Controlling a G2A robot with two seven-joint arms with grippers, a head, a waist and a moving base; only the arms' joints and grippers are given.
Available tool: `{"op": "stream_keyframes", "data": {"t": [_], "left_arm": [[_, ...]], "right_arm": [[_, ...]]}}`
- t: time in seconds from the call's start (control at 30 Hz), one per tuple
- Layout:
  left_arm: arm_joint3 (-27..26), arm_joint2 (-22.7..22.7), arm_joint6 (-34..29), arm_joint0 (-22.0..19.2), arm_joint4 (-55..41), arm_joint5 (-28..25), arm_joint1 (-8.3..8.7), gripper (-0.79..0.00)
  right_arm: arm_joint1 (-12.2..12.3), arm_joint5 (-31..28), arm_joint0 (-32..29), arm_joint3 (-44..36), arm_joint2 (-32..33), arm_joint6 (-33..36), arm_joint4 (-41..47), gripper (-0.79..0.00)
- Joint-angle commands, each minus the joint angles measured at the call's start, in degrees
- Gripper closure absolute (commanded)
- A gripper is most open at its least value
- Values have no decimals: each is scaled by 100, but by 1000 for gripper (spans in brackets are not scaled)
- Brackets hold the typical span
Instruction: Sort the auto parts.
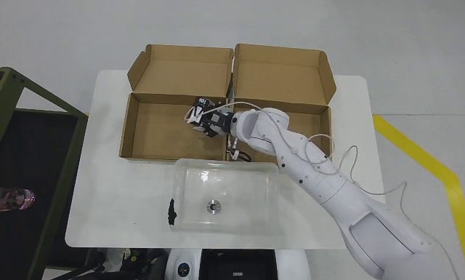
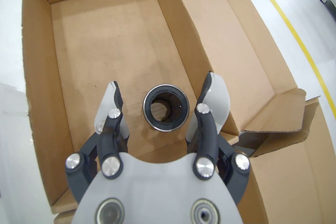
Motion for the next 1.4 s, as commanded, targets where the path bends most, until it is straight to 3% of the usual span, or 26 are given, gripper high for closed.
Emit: {"op": "stream_keyframes", "data": {"t": [0.0, 0.07, 0.2, 0.6, 1.07, 1.37], "left_arm": [[0, 0, 0, 0, 0, 0, 0, -785], [0, 0, 0, 0, 0, 0, 0, -785], [0, 0, 0, 0, 0, 0, 0, -785], [0, 0, 0, 0, 0, 0, 0, -785], [0, 0, 0, 0, 0, 0, 0, -785], [0, 0, 0, 0, 0, 0, 0, -785]], "right_arm": [[57, -127, -124, -271, 138, 37, 29, -585], [126, -280, -271, -572, 290, 115, 52, -616], [267, -513, -626, -1271, 593, 323, 33, -588], [611, -1141, -1902, -3016, 1188, 826, -40, -622], [815, -1704, -2837, -3776, 1160, 879, -390, -653], [953, -2109, -3209, -3968, 1225, 963, -645, -631]]}}
